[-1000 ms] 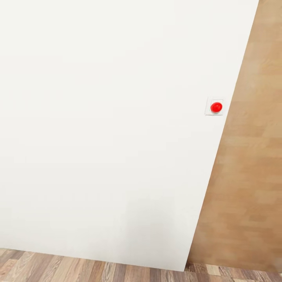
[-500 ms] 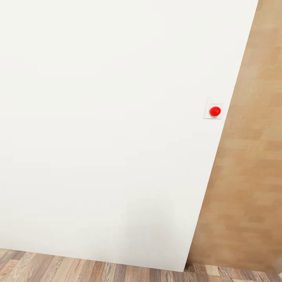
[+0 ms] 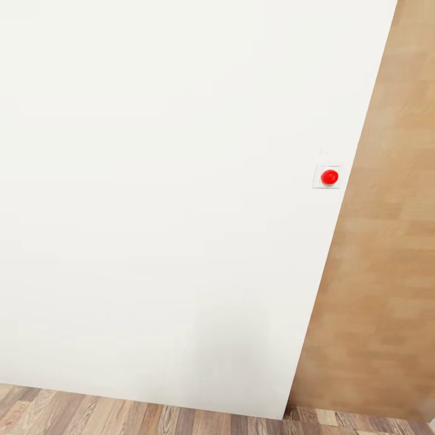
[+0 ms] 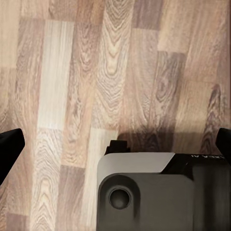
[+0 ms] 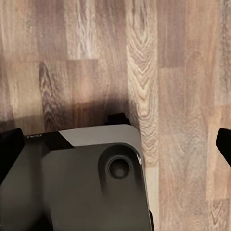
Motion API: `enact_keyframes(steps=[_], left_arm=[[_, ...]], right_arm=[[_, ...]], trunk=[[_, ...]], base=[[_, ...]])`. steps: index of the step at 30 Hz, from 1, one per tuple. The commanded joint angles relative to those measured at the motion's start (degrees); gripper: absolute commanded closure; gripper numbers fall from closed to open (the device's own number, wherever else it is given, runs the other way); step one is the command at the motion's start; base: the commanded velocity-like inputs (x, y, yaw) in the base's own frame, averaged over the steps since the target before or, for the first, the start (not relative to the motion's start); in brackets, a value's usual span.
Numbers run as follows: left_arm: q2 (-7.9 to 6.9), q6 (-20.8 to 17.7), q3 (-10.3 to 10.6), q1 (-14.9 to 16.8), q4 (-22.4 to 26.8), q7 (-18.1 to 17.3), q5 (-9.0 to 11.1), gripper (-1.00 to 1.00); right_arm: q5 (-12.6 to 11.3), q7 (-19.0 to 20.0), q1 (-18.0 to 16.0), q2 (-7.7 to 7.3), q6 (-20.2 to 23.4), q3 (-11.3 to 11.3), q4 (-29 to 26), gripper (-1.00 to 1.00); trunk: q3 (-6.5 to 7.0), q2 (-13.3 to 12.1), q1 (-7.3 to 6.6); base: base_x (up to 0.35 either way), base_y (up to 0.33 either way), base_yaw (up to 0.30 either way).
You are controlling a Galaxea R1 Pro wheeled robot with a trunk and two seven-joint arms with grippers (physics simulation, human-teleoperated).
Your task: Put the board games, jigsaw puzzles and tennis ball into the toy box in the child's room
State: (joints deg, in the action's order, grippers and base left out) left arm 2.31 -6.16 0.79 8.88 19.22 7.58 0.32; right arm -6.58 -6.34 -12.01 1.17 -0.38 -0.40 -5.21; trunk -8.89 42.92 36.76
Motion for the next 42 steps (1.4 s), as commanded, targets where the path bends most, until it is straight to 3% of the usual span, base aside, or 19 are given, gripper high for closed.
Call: enact_keyframes(steps=[1,16,24,32,42], left_arm=[[-0.05,-0.2,0.03,0.07,0.09,0.17,0.04,-1.0],[-0.01,0.13,-0.36,0.17,-0.02,-1.1,-0.09,-1.0],[0.2,0.44,0.06,0.13,-1.22,-2.14,-0.39,-1.0],[0.37,5.7,0.1,0.12,-3.25,-2.23,-0.45,-1.0],[0.41,7.55,0.0,0.14,-5.18,-2.19,-0.62,-1.0]], right_arm=[[-0.54,-0.14,-0.03,0.03,-0.18,-0.01,-0.05,-1.0],[-0.49,-0.26,0.03,0.1,-3.24,0.16,-0.07,-1.0],[0.15,-0.36,0.04,0.72,-3.61,0.55,-0.07,-1.0],[0.38,-0.42,0.05,0.91,-3.66,0.65,-0.07,-1.0],[0.43,-0.43,0.05,1.01,-3.67,0.66,-0.07,-1.0]], trunk=[[0.1,-0.35,-0.22],[2.69,-6.36,-3.51],[2.51,-6.36,-3.51],[2.33,-6.36,-3.51],[2.11,-6.36,-3.51]], base=[[0.0,0.0,0.0],[0.0,0.0,0.093],[0.0,0.0,0.258],[-0.003,-0.007,0.27],[-0.105,-0.118,0.272]])
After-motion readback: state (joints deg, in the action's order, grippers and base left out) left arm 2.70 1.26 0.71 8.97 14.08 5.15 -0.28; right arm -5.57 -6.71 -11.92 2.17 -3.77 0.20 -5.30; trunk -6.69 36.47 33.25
